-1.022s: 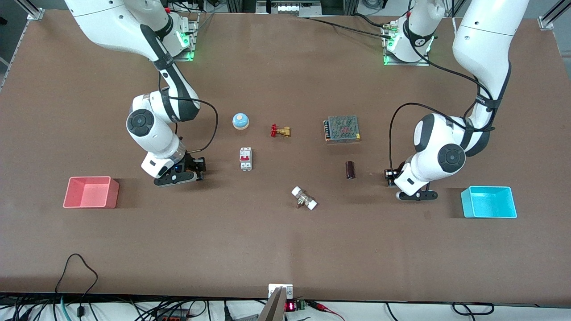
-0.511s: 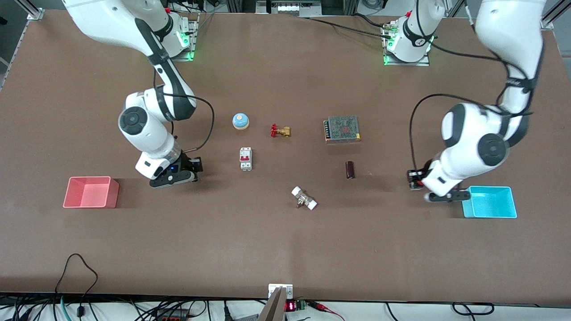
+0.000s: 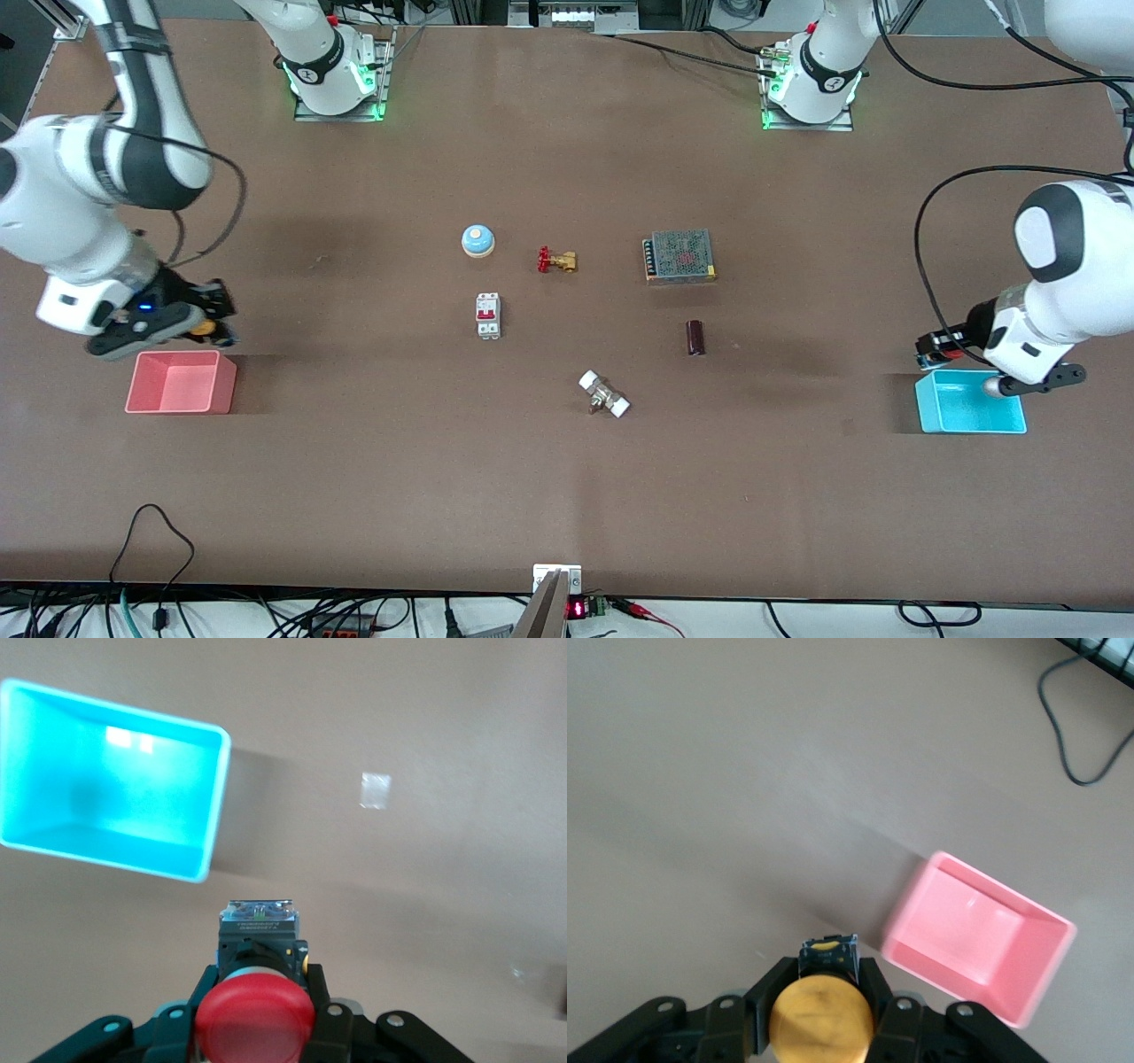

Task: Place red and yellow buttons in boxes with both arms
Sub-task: 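Carry the red button to the cyan box while the right gripper carries yellow, then lower the red button into the cyan box and open the left gripper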

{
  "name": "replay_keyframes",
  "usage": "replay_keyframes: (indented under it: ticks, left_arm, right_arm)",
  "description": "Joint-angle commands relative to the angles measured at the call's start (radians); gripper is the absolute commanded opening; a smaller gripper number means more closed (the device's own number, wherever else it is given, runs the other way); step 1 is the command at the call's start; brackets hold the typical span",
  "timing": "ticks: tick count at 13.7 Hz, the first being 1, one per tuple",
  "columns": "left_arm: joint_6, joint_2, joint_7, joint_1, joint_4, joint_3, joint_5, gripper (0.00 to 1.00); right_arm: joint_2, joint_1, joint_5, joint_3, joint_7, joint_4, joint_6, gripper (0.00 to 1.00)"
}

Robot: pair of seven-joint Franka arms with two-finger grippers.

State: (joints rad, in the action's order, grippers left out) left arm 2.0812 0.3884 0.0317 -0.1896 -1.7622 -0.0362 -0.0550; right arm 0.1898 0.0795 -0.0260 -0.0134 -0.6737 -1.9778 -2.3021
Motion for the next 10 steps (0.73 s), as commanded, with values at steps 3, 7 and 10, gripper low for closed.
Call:
replay_keyframes:
  ticks: [3, 7, 10]
  left_arm:
    - [-0.021, 0.168, -0.119, -0.059, 0.191, -0.008, 0.029, 0.35]
    - [-0.026, 0.268, -0.148, -0.088, 0.306, -0.008, 0.037, 0.35]
    - [-0.024, 0.3, -0.202, -0.106, 0.332, -0.008, 0.053, 0.35]
  right_arm:
    - [0.083, 0.088, -0.002, 0.021, -0.329, 0.007, -0.051, 0.29]
    - [0.17, 0.143, -0.009, 0.026, -0.522, 0.068, -0.094, 0.29]
    - [0.226, 0.151, -0.012, 0.027, -0.593, 0.137, -0.095, 0.29]
